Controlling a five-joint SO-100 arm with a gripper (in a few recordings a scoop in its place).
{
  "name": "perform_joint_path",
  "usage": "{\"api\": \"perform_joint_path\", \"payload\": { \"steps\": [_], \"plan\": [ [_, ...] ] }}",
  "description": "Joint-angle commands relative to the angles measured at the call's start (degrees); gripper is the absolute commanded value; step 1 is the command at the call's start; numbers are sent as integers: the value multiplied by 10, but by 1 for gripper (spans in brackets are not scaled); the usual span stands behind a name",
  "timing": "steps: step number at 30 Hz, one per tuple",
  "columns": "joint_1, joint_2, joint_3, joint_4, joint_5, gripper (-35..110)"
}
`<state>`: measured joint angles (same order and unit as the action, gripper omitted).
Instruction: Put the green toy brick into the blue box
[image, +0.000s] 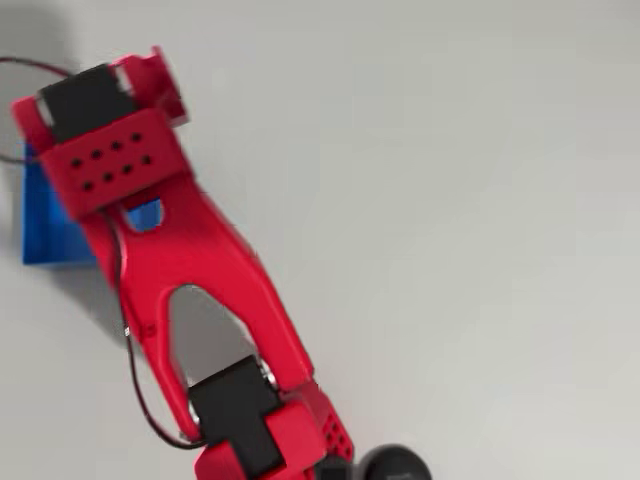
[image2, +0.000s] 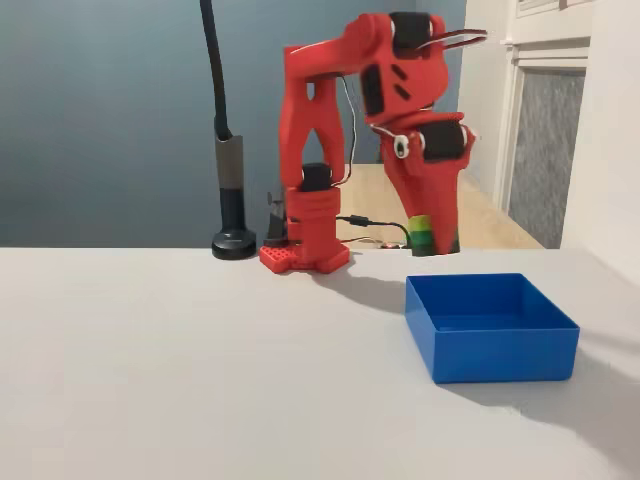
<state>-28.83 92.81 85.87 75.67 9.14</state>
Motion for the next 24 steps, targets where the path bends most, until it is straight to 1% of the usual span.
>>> {"api": "perform_joint_path", "payload": {
  "steps": [1, 7, 14, 24],
  "plan": [
    [-54, 18, -15, 10, 0, 0],
    [-88, 17, -15, 7, -9, 0],
    [-91, 15, 0, -5, -14, 0],
    [-91, 14, 82, -76, -37, 0]
  ]
}}
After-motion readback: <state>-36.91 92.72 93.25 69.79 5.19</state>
